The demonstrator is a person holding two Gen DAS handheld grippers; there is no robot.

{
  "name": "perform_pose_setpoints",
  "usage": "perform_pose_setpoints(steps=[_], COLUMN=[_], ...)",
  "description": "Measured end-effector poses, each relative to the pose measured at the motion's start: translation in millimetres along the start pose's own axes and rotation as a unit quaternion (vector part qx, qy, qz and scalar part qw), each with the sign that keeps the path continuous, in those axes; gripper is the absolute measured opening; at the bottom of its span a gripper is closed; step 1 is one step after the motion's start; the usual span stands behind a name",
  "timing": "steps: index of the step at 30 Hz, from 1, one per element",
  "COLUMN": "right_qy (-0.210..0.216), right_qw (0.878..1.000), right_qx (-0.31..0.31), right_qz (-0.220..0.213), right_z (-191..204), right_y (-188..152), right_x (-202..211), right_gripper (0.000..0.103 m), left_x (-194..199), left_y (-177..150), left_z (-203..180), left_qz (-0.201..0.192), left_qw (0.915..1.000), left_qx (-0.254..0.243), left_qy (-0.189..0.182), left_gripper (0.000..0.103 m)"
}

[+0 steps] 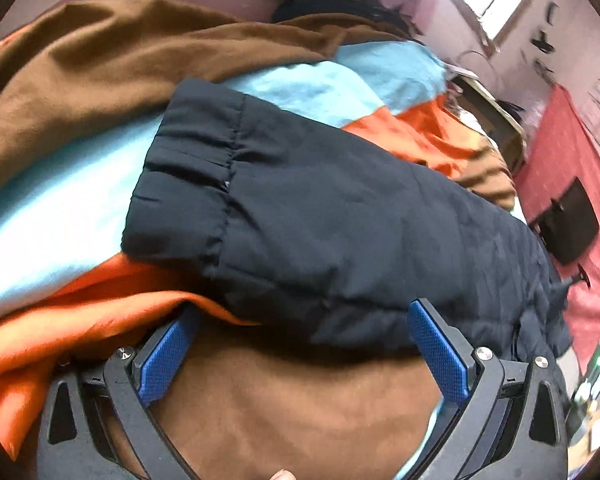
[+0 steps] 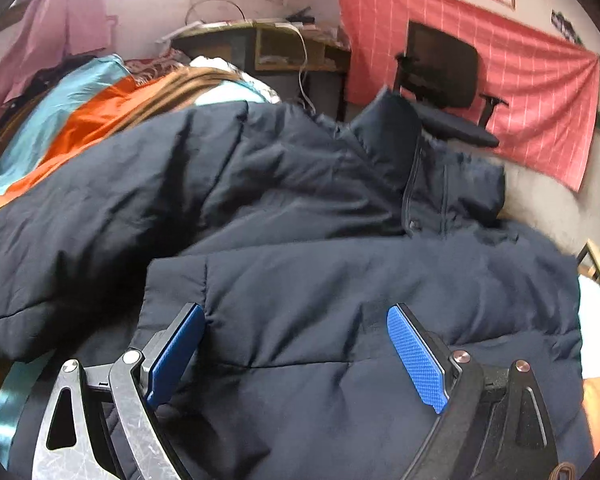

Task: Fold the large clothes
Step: 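Grasp the other sleeve cuff with the left tool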

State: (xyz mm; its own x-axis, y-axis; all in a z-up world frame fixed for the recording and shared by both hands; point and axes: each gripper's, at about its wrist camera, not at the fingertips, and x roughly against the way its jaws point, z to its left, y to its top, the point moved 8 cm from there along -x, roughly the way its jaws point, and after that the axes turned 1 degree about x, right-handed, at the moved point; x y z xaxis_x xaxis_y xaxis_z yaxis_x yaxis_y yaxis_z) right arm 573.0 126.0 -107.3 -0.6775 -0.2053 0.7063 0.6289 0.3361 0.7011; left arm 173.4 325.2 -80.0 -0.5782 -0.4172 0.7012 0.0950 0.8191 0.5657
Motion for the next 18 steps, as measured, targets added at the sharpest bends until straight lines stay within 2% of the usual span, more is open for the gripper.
perform_pose_setpoints(steps=[3, 5, 8, 10, 12, 15, 18], right_qy=[0.001, 0.003, 0.001, 0.007, 0.014, 0.016, 0.015], right_qw=[1.000, 1.000, 1.000, 1.000, 1.000, 1.000, 1.000], right_qx=[-0.006, 0.002, 0.008, 0.003, -0.002, -0.004, -0.003], right_qz=[0.011, 0.014, 0.017, 0.016, 0.011, 0.008, 0.005], right_z=[0.3, 4.5, 6.4, 5.3, 4.0, 4.0, 5.3], right_y=[-3.8, -7.0, -13.2, -14.7, -15.8, -16.5, -16.7], right_x=[-10.8, -16.1, -23.2, -23.6, -22.0, -20.1, -18.2], right_gripper=[0.096, 0.103, 0.103, 0.103, 0.103, 0.103, 0.103], left_x=[0.1, 2.7, 1.3, -1.8, -4.7, -3.5, 4.4], left_y=[6.4, 10.0, 13.6, 14.2, 14.8, 16.5, 18.7], left_z=[1.3, -0.5, 0.6, 5.4, 10.6, 7.0, -5.9], left_qz=[-0.010, -0.020, -0.027, -0.024, -0.018, -0.024, -0.039], left_qw=[0.9999, 0.9998, 0.9996, 0.9995, 0.9992, 0.9993, 0.9987], left_qx=[0.010, 0.007, 0.008, 0.011, 0.013, 0.003, -0.028], left_qy=[-0.001, -0.003, 0.005, 0.019, 0.032, 0.029, 0.016], left_gripper=[0.100, 0.097, 0.085, 0.062, 0.047, 0.032, 0.017])
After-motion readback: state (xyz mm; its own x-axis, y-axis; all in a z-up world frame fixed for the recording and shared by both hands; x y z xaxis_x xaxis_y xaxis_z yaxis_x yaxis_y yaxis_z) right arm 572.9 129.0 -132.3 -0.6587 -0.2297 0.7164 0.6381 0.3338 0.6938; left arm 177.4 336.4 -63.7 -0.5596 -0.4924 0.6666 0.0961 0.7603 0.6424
